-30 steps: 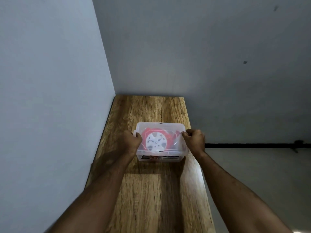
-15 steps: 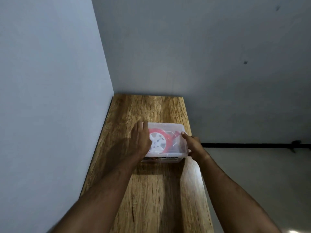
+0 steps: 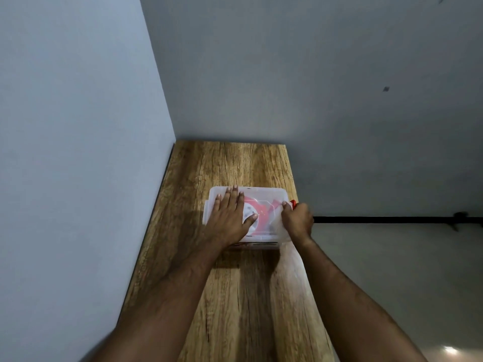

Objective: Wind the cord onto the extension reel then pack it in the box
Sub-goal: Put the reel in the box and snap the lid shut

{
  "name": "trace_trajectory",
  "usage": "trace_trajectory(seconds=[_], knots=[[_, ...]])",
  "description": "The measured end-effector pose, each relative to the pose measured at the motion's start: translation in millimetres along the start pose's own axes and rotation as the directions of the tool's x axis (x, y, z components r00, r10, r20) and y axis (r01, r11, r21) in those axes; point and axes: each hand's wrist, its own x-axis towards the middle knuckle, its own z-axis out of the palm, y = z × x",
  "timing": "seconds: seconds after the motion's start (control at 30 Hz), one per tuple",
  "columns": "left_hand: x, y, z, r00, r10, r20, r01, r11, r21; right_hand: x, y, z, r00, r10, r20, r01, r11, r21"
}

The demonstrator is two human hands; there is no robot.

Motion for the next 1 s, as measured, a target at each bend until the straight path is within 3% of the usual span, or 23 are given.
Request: trace_trajectory(seconds=[0.17, 0.27, 0.33, 0.4, 0.47, 0.53, 0.6, 0.63, 0.7, 0.77, 0.83, 0.87, 0.9, 1.0], knots=[[0, 2, 1, 1.0, -0.007, 0.003, 0.007, 1.0, 0.015, -15, -6, 4, 0.979, -0.174, -0.104, 0.146, 0.962, -0.232], [0, 1, 1, 1.0, -0.011, 0.004, 0.011, 1.0, -0.001, -19, -2, 6, 0.97, -0.244, -0.016, 0.227, 0.923, -0.311], [0, 1, -1, 1.0, -0.01, 0.003, 0.01, 1.0, -0.01, -20, -3, 8, 0.951, -0.302, 0.073, 0.3, 0.835, -0.461], [-1, 4, -3, 1.0, -0.003, -0.008, 0.003, 1.0, -0.017, -23, -10, 13, 0.881, -0.452, 0.138, 0.455, 0.732, -0.507], [-5, 5, -5, 0.998, -0.01, -0.058, 0.006, 0.998, -0.068, -27, -16, 22, 0.759, -0.576, 0.303, 0.645, 0.602, -0.47], [-10, 3, -9, 0.991, -0.029, -0.128, 0.022, 0.998, -0.057, -30, -13, 32, 0.648, -0.587, 0.486, 0.762, 0.499, -0.413], [-18, 6, -10, 0.956, -0.155, -0.249, 0.133, 0.986, -0.105, -29, -7, 40, 0.611, -0.563, 0.557, 0.792, 0.438, -0.426], [-21, 8, -12, 0.9, -0.306, -0.311, 0.228, 0.938, -0.263, -28, -6, 43, 0.616, -0.559, 0.554, 0.788, 0.43, -0.442], [-24, 12, -19, 0.746, -0.609, -0.269, 0.383, 0.723, -0.575, -28, -6, 44, 0.631, -0.559, 0.539, 0.776, 0.441, -0.451], [-22, 7, -23, 0.651, -0.758, -0.04, 0.503, 0.47, -0.725, -28, -6, 45, 0.632, -0.566, 0.529, 0.775, 0.451, -0.443], [-13, -7, -27, 0.602, -0.726, 0.333, 0.567, 0.095, -0.818, -27, -5, 45, 0.632, -0.574, 0.52, 0.775, 0.449, -0.445], [-10, -14, -33, 0.575, -0.643, 0.505, 0.58, -0.114, -0.807, -27, -4, 45, 0.631, -0.579, 0.517, 0.775, 0.448, -0.445], [-9, -20, -40, 0.569, -0.539, 0.621, 0.594, -0.253, -0.764, -27, -3, 44, 0.629, -0.582, 0.516, 0.777, 0.447, -0.443], [-7, -32, -44, 0.589, -0.387, 0.709, 0.614, -0.356, -0.705, -26, -3, 44, 0.623, -0.589, 0.515, 0.782, 0.446, -0.436]])
